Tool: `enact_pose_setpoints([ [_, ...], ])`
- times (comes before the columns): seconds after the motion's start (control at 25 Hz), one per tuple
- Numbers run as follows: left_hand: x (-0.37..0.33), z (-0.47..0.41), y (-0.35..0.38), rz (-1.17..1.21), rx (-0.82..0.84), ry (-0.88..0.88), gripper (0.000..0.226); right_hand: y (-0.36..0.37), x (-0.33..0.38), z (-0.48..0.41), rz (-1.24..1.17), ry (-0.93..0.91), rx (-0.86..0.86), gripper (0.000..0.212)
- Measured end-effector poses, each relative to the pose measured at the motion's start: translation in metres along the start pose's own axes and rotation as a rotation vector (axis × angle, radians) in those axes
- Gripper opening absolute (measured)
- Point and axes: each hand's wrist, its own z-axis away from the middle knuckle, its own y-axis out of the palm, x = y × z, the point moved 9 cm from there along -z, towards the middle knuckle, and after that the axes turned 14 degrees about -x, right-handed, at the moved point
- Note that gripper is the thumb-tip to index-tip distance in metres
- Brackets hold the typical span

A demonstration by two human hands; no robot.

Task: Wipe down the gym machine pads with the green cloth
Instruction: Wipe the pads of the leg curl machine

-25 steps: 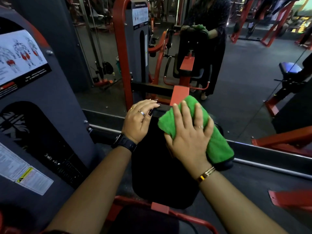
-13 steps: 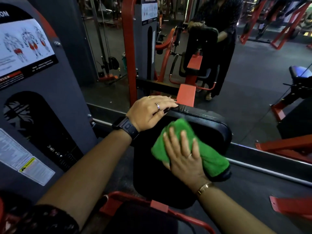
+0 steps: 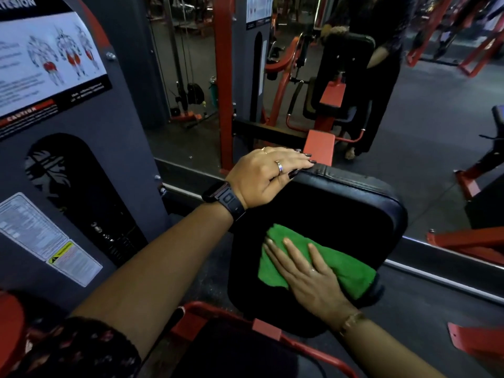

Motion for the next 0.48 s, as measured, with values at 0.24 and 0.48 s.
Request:
enact_pose_setpoints([
  [0.24,0.005,0.001,0.001,0.021,0.014,-0.036,0.033,0.013,0.024,-0.050,-0.006,0.060,-0.059,0.051],
  [0.48,0.005,0.004,0.001,-0.008,-0.007,-0.044,0.033,0.009,0.028,0.004,-0.043,-0.013,0.019,0.057],
])
